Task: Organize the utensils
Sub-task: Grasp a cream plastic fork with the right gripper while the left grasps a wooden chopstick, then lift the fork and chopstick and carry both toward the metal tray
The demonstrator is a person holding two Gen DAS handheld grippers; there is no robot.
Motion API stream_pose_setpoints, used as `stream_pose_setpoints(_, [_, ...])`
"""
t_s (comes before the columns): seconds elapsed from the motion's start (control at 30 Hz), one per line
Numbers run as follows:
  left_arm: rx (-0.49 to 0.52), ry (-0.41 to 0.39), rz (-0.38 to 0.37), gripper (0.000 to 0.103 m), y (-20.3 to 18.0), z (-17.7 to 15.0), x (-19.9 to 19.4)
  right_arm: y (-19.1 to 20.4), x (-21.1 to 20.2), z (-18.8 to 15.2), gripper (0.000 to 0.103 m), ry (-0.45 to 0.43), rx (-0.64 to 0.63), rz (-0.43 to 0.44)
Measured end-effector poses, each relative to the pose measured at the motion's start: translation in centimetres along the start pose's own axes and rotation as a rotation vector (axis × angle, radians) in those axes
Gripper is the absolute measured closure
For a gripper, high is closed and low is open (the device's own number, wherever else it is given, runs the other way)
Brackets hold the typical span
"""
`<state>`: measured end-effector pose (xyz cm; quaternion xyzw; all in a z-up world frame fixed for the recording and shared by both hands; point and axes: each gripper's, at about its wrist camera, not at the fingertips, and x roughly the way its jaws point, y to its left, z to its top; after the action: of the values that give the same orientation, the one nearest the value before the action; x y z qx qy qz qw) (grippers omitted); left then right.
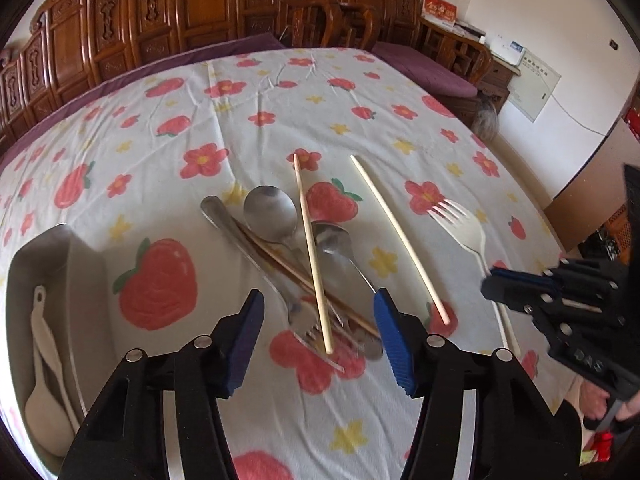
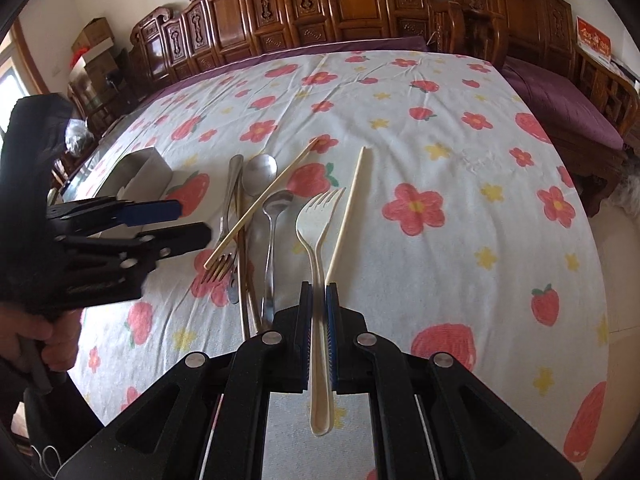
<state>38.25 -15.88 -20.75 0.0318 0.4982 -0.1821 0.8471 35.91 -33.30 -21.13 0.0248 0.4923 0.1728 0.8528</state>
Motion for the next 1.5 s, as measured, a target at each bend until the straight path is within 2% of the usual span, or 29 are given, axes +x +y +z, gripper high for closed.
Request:
stream_pose_setpoints(0.1, [-0.017,0.036,-0.002,0.057,0.0,1.1,1.3,-0.6,0.1,0.0,0.095,0.001,0.023,0.011])
stream_pose_setpoints(0.33, [-0.018,0.097,0.019,0.074,-0.1,2.9,3.5,-1.3,-0.1,0.2,0.095,-0.004,0.044,0.014])
stream_pose_setpoints(0.47, [-0.049,0.147,0.04,0.076,0.3,3.4,4.8,-1.6,-0.2,0.2,0.095,-0.005,0.053,0.019])
stream_pose_setpoints(0.6, [-0.046,0.151,0.044,0.076,0.2,3.4,5.2,-1.6,-0.1,0.1,0.095,-0.001,0.055,0.023])
stream_pose_setpoints(0.67, [-0.038,0.152,0.052,0.083,0.1,3.4,5.3,-1.6,-0.1,0.1,0.095,-0.001,0.057,0.026])
stream_pose_setpoints(0.7, [-0.034,0.154,0.055,0.093,-0.1,3.4,5.4,-1.5,-0.1,0.1,0.095,-0.002,0.056,0.026])
stream_pose_setpoints(0.73, [-0.03,0.155,0.058,0.098,-0.2,3.5,5.4,-1.5,-0.1,0.1,0.095,-0.002,0.056,0.027])
stream_pose_setpoints(0.87, [-0.003,0.143,0.095,0.098,-0.5,3.4,5.1,-1.4,0.0,0.0,0.095,0.0,0.058,0.029])
stream_pose_setpoints(0.97, [0.0,0.114,0.095,0.099,-0.7,3.2,3.9,-1.3,0.3,-0.1,0.095,0.007,0.06,0.036])
stream_pose_setpoints(1.23, [-0.013,0.029,0.024,0.099,-0.8,1.0,-1.7,0.1,-0.1,0.1,0.095,-0.01,0.043,0.06])
stream_pose_setpoints(1.5, [0.011,-0.009,0.05,0.099,-0.5,-1.5,-4.9,2.5,-1.0,0.5,0.095,-0.029,-0.001,0.081])
